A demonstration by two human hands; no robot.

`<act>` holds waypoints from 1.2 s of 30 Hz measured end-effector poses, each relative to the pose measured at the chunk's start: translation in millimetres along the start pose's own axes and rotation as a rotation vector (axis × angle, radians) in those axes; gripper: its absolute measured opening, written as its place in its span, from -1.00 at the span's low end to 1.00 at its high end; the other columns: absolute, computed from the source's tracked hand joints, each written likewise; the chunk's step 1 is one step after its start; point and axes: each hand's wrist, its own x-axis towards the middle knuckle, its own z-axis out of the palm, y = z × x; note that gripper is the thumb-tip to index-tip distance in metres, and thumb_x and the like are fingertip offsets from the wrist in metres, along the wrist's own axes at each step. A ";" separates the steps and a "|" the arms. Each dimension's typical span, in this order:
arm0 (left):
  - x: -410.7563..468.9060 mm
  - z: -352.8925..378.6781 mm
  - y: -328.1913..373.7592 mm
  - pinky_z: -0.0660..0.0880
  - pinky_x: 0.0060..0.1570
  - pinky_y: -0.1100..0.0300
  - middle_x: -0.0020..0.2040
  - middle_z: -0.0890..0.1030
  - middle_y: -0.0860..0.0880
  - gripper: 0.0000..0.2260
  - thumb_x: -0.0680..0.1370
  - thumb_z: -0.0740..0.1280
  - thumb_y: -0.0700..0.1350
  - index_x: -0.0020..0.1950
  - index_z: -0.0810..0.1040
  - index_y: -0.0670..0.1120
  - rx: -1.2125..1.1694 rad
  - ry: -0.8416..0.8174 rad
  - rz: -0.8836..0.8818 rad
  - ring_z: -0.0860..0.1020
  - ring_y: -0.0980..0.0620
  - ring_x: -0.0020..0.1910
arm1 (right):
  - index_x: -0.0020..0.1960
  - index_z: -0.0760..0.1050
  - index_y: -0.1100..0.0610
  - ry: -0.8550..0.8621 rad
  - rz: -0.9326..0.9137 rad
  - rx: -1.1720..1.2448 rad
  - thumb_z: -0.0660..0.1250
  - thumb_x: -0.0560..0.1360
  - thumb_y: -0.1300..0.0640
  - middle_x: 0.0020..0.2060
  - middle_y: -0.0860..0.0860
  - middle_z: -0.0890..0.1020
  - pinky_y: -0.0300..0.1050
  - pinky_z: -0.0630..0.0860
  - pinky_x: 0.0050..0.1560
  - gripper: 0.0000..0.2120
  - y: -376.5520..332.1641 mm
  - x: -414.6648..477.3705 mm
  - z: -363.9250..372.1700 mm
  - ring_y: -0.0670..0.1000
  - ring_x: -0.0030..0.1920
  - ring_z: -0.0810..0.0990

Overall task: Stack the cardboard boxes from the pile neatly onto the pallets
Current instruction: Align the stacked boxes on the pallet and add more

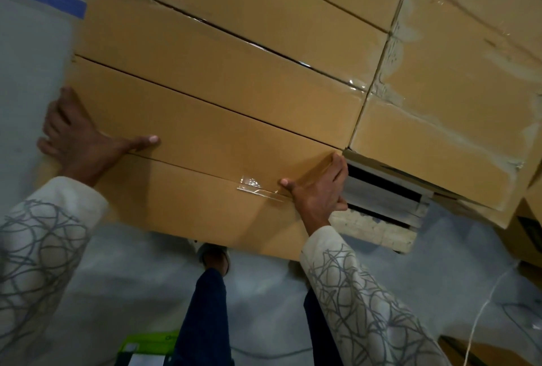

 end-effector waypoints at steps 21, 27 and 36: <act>28.3 0.4 -21.6 0.49 0.21 -0.32 0.32 0.50 -0.19 -0.05 0.18 0.54 0.48 0.35 0.39 -0.06 -0.186 0.096 0.023 0.50 -0.30 0.26 | 0.60 0.10 -0.10 -0.027 0.131 -0.041 0.76 0.13 0.04 0.63 0.00 0.09 0.49 0.22 0.38 0.23 -17.6 4.5 -1.4 0.16 0.59 0.15; 53.5 18.0 -44.1 0.50 0.22 -0.35 0.35 0.53 -0.10 0.03 0.08 0.51 0.59 0.39 0.36 0.08 -0.226 0.076 -0.020 0.53 -0.25 0.30 | 0.54 0.17 -0.27 -0.067 0.086 -0.023 0.76 0.13 -0.03 0.62 -0.07 0.09 0.53 0.21 0.38 0.16 -14.8 6.6 -7.6 0.14 0.59 0.16; 60.9 26.2 -52.8 0.51 0.23 -0.33 0.34 0.52 -0.08 -0.04 0.11 0.52 0.57 0.36 0.35 0.15 -0.272 0.045 0.036 0.53 -0.21 0.30 | 0.53 0.19 -0.30 -0.061 0.075 -0.039 0.74 0.15 -0.06 0.64 -0.07 0.06 0.48 0.20 0.41 0.12 -10.9 6.0 -10.8 0.14 0.60 0.13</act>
